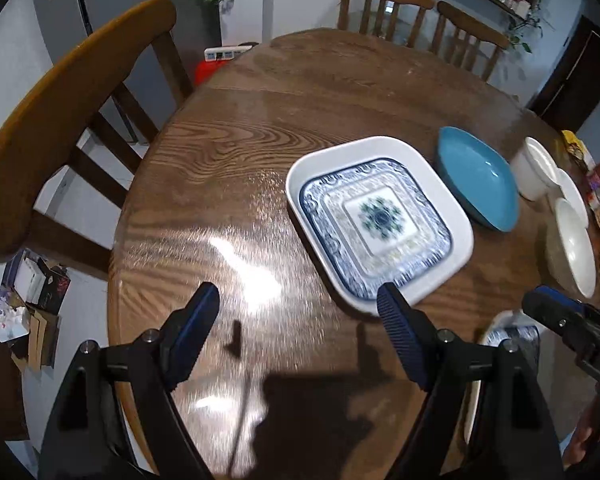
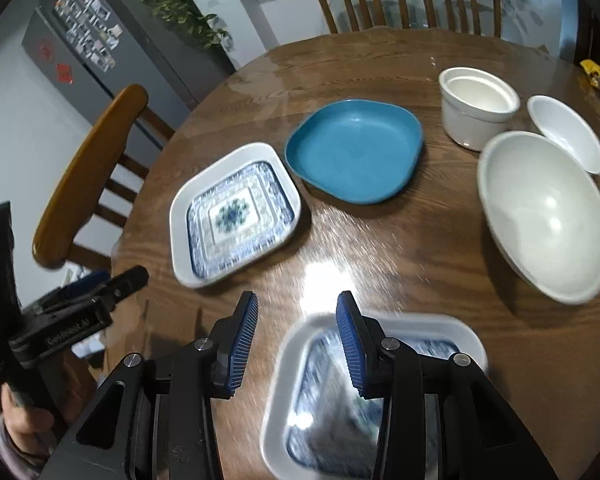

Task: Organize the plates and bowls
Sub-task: 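Lift the patterned plate with both tools and carry it toward the other patterned plate, then lower the plate onto the other patterned plate and open both tools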

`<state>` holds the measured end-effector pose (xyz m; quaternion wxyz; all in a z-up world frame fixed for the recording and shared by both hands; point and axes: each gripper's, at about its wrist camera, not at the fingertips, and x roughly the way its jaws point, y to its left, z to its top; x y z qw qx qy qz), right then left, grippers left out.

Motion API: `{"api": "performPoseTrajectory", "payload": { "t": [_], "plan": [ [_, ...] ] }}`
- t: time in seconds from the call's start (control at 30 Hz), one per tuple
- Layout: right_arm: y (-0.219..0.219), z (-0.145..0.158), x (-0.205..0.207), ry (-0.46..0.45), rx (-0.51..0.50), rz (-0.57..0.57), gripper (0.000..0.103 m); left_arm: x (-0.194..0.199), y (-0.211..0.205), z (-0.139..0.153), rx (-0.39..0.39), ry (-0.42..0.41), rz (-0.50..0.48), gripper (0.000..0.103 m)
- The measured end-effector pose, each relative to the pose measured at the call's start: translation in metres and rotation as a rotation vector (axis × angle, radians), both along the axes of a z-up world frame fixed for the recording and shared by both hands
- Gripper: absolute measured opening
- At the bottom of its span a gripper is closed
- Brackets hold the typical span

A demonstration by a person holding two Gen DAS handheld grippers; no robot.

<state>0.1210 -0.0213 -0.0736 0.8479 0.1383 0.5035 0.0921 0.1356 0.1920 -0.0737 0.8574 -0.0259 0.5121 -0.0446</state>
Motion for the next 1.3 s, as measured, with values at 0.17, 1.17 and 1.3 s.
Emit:
{"api": "performPoseTrajectory", "payload": {
  "t": [0.17, 1.17, 1.3],
  "plan": [
    [0.01, -0.02, 0.044, 0.05, 0.001, -0.006, 0.041, 0.027, -0.008, -0.012, 0.007, 0.001, 0.001, 0.08],
    [0.025, -0.02, 0.043, 0.049, -0.074, 0.056, 0.01, 0.007, -0.01, 0.006, 0.025, -0.085, -0.12, 0.021],
    [0.011, 0.001, 0.003, -0.009, -0.049, 0.032, 0.01, -0.018, -0.021, 0.023, 0.002, -0.118, -0.177, 0.02]
  ]
}}
